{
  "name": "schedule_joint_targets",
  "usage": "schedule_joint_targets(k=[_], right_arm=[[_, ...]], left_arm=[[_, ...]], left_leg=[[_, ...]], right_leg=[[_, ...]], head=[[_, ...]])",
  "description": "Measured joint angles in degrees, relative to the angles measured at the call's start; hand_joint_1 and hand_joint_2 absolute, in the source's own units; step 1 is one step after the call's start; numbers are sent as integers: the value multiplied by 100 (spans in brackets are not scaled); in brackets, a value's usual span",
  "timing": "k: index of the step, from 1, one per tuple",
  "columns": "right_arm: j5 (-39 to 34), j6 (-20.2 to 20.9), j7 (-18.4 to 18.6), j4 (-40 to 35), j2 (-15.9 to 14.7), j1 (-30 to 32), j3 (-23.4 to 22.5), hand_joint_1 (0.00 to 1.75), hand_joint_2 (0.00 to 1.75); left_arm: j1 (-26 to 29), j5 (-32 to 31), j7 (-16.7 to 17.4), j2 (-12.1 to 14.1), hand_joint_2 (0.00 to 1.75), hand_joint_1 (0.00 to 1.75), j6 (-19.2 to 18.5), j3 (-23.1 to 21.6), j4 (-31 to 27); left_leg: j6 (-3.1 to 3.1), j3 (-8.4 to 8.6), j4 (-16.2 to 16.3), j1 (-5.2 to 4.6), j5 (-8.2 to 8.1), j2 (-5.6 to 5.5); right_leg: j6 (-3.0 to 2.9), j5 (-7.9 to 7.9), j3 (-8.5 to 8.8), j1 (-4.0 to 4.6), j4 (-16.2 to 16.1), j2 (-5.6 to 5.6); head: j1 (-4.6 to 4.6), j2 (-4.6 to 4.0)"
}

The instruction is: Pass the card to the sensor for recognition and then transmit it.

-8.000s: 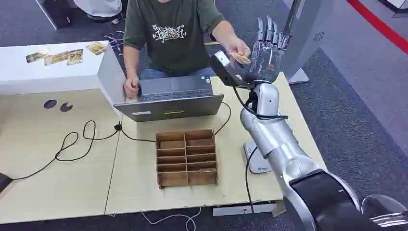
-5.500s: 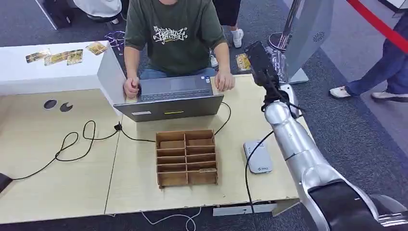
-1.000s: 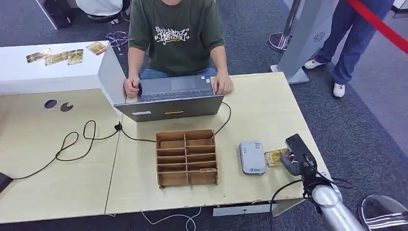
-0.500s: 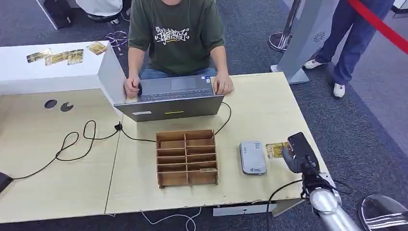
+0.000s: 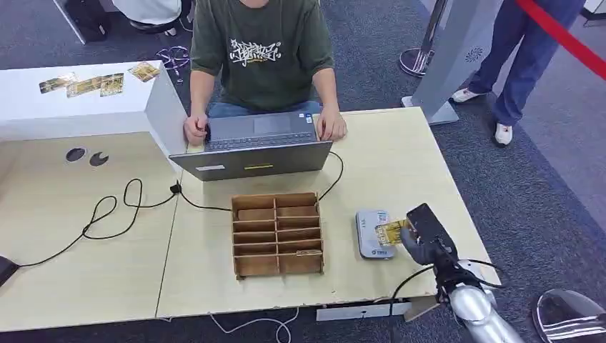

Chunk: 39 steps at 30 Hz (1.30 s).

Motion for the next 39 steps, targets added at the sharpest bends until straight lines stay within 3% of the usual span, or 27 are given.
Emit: schedule_joint_targets(k=[12,24,32,39], right_arm=[[-194,72,-55,751,282,-423,398,175,175],[-203,135,-46,1040,326,-638,546,175,175],[-142,555,229,1243,109,-994,915,175,175],[-258,603,223,1335,-29,-1129,1088,175,175]], left_arm=[[-5,-107,0,0,0,0,2,0,0],[-3,-135,2,0,0,0,2,0,0],[-4,-192,17,0,0,0,0,0,0],[-3,-190,17,0,0,0,2,0,0]], left_leg=[[0,0,0,-1,1,0],[0,4,0,0,1,2],[0,18,0,-1,1,13],[0,29,0,-1,0,12]], right_leg=[[0,0,2,-1,0,-1],[0,1,3,0,0,1],[-1,2,13,0,-2,10],[-1,2,27,0,-2,9]], head=[[0,2],[-2,2],[0,2],[0,0]])
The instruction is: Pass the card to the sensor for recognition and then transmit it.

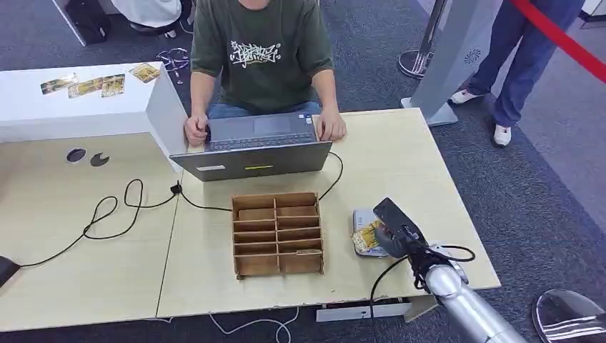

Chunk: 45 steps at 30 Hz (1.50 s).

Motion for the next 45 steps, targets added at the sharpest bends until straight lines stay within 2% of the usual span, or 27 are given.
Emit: schedule_joint_targets(k=[5,7,12,16,27,31,36,41,45], right_arm=[[-46,-37,-22,17,-33,-13,22,175,175],[-68,-173,-59,17,-35,-6,33,175,175],[-50,-772,-365,-94,-11,134,31,175,175],[98,-1219,-559,-485,76,347,-76,175,175],[359,-1454,-732,-1364,175,728,-345,175,175],[698,-1701,-741,-1460,276,751,-433,175,175],[1428,-2206,-723,-1478,459,748,-483,175,175],[2692,-2887,-634,-1478,671,733,-531,175,175],[2868,-2957,-590,-1478,789,723,-571,175,175]], left_arm=[[1,9,0,0,0,0,0,0,0],[0,15,0,0,0,0,2,0,0],[4,72,-22,0,0,0,4,0,0],[4,111,-70,-2,0,0,7,4,0],[7,85,-87,-4,0,0,4,17,0],[7,63,-87,-11,0,0,7,17,0],[6,15,-87,-24,0,0,7,17,0],[5,-74,-81,-46,0,0,7,17,0],[2,-87,-74,-59,0,0,7,17,0]], left_leg=[[0,4,0,0,0,0],[0,5,0,0,0,0],[0,1,0,0,0,-4],[0,0,0,0,0,-4],[1,-6,0,0,-1,-4],[1,-6,0,0,-1,-3],[1,-5,0,0,-1,-4],[1,-6,0,0,-1,-4],[1,-6,0,0,-1,-4]], right_leg=[[0,0,5,0,0,0],[0,0,5,0,0,0],[0,0,4,0,1,-5],[1,-1,0,0,1,-5],[2,-3,-4,0,1,-4],[2,-2,-4,0,1,-4],[2,-2,-4,0,1,-4],[2,-3,-4,0,2,-4],[2,-3,-4,0,2,-4]], head=[[0,2],[0,2],[-2,2],[0,2],[0,2],[0,2],[0,0],[-2,2],[0,0]])
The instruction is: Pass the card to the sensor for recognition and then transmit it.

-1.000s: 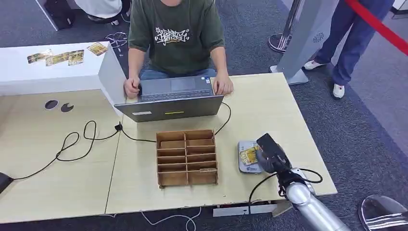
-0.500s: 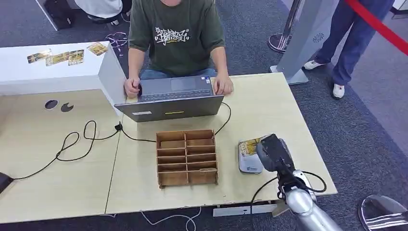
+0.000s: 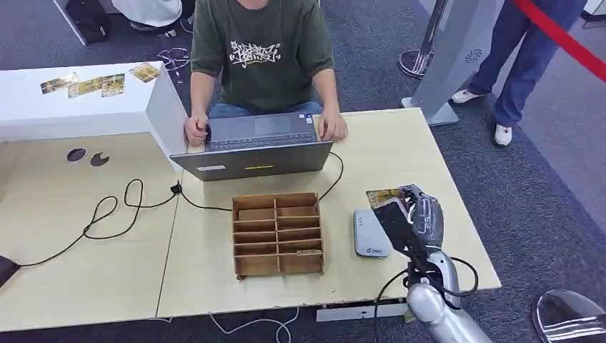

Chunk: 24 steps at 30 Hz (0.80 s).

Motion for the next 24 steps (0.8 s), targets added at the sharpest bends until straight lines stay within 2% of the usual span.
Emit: schedule_joint_targets(k=[3,7,11,18,21,24], right_arm=[[116,-51,18,0,52,-5,-7,175,175],[1374,-483,243,33,175,-37,-37,175,175],[2364,-717,503,105,321,-100,-48,175,175],[4336,-820,1175,256,529,-271,-164,175,175],[4516,-822,1723,308,522,-489,-54,175,175],[4548,-822,1834,391,516,-714,118,175,175]], left_arm=[[-1,-9,0,2,0,0,0,0,0],[-3,-77,9,-2,0,0,2,0,0],[-10,-138,17,-20,0,0,9,0,0],[-13,-245,24,-50,0,0,28,0,0],[-16,-275,33,-52,0,0,44,0,0],[-24,-313,59,-52,0,0,46,0,0]], left_leg=[[0,0,0,-1,0,1],[0,1,0,0,0,1],[0,1,0,0,0,0],[0,0,0,0,1,2],[-1,1,0,0,1,3],[-1,2,0,0,2,4]], right_leg=[[0,0,0,0,0,0],[0,0,0,0,0,0],[0,0,0,0,0,1],[0,0,0,0,1,1],[0,1,0,0,1,3],[-1,2,1,0,1,4]], head=[[0,2],[0,2],[-2,2],[0,0],[0,2],[2,2]])
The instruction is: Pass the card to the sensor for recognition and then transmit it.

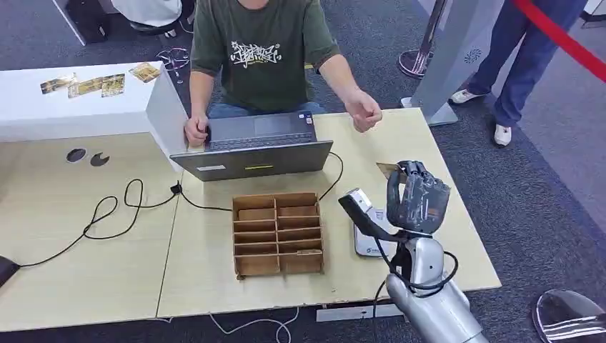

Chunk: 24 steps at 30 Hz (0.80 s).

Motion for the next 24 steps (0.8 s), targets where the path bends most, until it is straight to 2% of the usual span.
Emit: schedule_joint_targets(k=[13,18,24], right_arm=[[-70,0,-631,738,345,-968,146,175,175],[-201,0,-841,1466,660,-1779,135,175,175],[-201,2,-750,2504,1031,-2805,129,175,175]], left_arm=[[-32,-192,35,-2,0,0,-31,-57,0],[-49,-330,70,-13,0,0,-44,-175,0],[-82,-465,177,-37,0,0,-37,-356,0]], left_leg=[[-3,-1,0,1,2,1],[-4,0,0,1,11,4],[-8,1,0,1,14,3]], right_leg=[[-4,3,-3,0,4,3],[-4,8,-2,0,5,5],[-6,13,-4,0,6,5]], head=[[-4,0],[-2,0],[-4,0]])
